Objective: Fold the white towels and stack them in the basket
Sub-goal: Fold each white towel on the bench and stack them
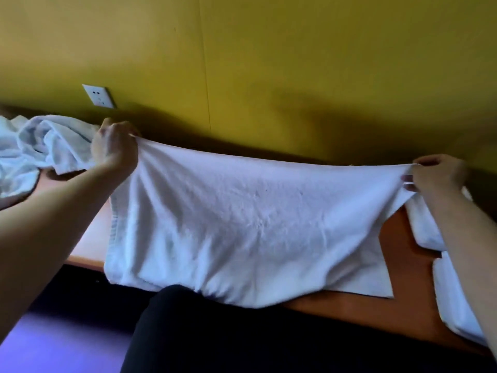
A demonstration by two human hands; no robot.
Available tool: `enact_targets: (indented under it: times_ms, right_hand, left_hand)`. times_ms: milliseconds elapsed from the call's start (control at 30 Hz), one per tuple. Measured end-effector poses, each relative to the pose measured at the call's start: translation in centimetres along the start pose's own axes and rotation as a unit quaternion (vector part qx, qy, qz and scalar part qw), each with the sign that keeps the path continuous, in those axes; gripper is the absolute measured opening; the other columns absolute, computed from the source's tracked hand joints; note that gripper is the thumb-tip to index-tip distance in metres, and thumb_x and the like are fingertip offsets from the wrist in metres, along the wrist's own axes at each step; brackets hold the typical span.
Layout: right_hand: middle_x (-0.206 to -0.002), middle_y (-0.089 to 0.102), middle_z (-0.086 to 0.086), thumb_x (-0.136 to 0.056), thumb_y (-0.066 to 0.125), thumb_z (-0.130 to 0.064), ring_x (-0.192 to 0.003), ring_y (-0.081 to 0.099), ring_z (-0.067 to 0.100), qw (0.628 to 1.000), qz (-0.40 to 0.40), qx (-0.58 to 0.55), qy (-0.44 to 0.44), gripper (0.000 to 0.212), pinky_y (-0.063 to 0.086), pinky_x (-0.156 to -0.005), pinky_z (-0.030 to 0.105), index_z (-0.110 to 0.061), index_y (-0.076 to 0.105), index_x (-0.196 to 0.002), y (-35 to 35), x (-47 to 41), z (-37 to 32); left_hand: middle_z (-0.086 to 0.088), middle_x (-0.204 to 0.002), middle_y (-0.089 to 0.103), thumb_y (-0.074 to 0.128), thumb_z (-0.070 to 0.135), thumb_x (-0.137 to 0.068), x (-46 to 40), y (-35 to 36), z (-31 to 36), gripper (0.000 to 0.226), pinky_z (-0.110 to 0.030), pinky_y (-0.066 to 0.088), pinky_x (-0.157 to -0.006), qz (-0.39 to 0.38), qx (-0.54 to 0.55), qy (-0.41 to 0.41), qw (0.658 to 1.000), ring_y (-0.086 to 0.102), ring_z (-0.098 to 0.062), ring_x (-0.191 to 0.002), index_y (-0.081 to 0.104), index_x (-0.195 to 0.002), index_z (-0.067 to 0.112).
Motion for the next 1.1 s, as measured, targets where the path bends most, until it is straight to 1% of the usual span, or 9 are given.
enact_targets:
  times_ms: [100,200,333,467,567,667,767,933,1100]
  right_hand:
    - [-0.082,0.073,0.018,-0.073,0.061,-0.009,-0.071,0.073,0.032,0.998,0.026,0.065,-0.002,0.012,0.062,-0.068,0.041,-0.016,0.07,-0.077,3.5,-3.2,1.9]
    - [-0.103,0.074,0.019,-0.082,0.059,-0.012,-0.103,0.067,0.041,0.989,0.058,0.129,-0.035,0.025,0.053,-0.092,0.042,-0.008,0.076,-0.099,6.0,-4.6,3.1]
    - [-0.109,0.072,0.021,-0.086,0.057,-0.009,-0.108,0.065,0.041,0.988,0.068,0.13,-0.043,0.026,0.051,-0.093,0.041,-0.005,0.075,-0.104,9.1,-7.1,4.7]
    - [-0.113,0.071,0.017,-0.085,0.056,-0.007,-0.109,0.065,0.037,0.99,0.04,0.119,-0.063,0.029,0.044,-0.084,0.029,-0.008,0.073,-0.108,11.8,-8.8,5.8]
    - [-0.132,0.06,0.012,-0.082,0.06,-0.029,-0.116,0.06,0.035,0.981,-0.022,0.167,-0.094,0.044,0.046,-0.096,0.034,-0.019,0.062,-0.125,13.8,-8.7,7.7]
    - [-0.135,0.057,0.013,-0.083,0.06,-0.029,-0.116,0.058,0.038,0.955,-0.044,0.252,-0.149,0.047,0.046,-0.1,0.041,-0.02,0.058,-0.129,14.0,-6.4,9.1]
    - [-0.126,0.064,0.018,-0.083,0.057,-0.029,-0.117,0.056,0.038,0.932,-0.015,0.271,-0.239,0.046,0.043,-0.1,0.041,-0.012,0.063,-0.126,13.1,-2.2,9.9]
    - [-0.146,0.05,0.016,-0.093,0.043,-0.047,-0.128,0.049,0.04,0.923,-0.046,0.318,-0.209,0.061,0.04,-0.103,0.053,-0.017,0.044,-0.146,11.4,3.5,17.0]
    - [-0.164,0.028,0.005,-0.097,0.022,-0.062,-0.151,0.025,0.026,0.905,-0.114,0.364,-0.186,0.07,0.021,-0.121,0.05,-0.028,0.027,-0.158,8.6,8.7,22.8]
  left_hand:
    - [-0.022,-0.112,0.055,0.051,0.006,-0.091,-2.1,5.1,0.0,0.031,-0.051,0.047,-0.091,-0.019,-0.024,-0.016,0.999,0.051,-0.046,-0.111,0.076,-0.102,0.019]
    - [-0.023,-0.112,0.053,0.049,0.003,-0.093,-3.4,10.0,0.9,0.031,-0.053,0.045,-0.087,-0.023,-0.053,0.0,0.998,0.046,-0.047,-0.111,0.075,-0.102,0.018]
    - [-0.023,-0.115,0.049,0.045,0.002,-0.095,-4.5,13.7,1.2,0.032,-0.053,0.043,-0.081,-0.008,-0.067,-0.01,0.998,0.043,-0.047,-0.115,0.072,-0.104,0.016]
    - [-0.026,-0.129,0.045,0.053,0.007,-0.096,-5.9,17.2,1.5,0.028,-0.05,0.038,-0.099,-0.034,-0.021,0.006,0.999,0.041,-0.048,-0.12,0.065,-0.12,0.014]
    - [-0.028,-0.15,0.029,0.068,0.017,-0.092,-5.1,20.9,0.8,0.061,-0.049,0.027,-0.116,-0.135,0.005,0.053,0.989,0.028,-0.047,-0.139,0.043,-0.148,0.021]
    - [-0.027,-0.153,0.026,0.069,0.024,-0.092,-2.7,22.1,-0.1,0.068,-0.055,0.026,-0.117,-0.162,-0.005,0.059,0.985,0.026,-0.047,-0.141,0.035,-0.152,0.019]
    - [-0.024,-0.153,0.033,0.063,0.03,-0.095,2.0,21.7,0.5,0.059,-0.061,0.032,-0.11,-0.163,-0.03,0.081,0.983,0.033,-0.047,-0.138,0.041,-0.149,0.017]
    - [-0.014,-0.16,0.031,0.041,0.051,-0.098,13.0,20.3,2.8,0.056,-0.058,0.021,-0.114,-0.184,-0.064,0.155,0.968,0.028,-0.039,-0.145,0.04,-0.149,0.028]
    - [-0.008,-0.164,0.025,0.019,0.068,-0.092,21.1,20.4,1.5,0.073,-0.059,0.011,-0.117,-0.25,-0.108,0.163,0.948,0.023,-0.036,-0.149,0.025,-0.157,0.037]
Point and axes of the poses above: each hand's wrist, its own x-axis away from the middle knuckle, its own y-axis out of the palm, z = x × y, the point moved 7 cm from there along -x, towards the middle knuckle
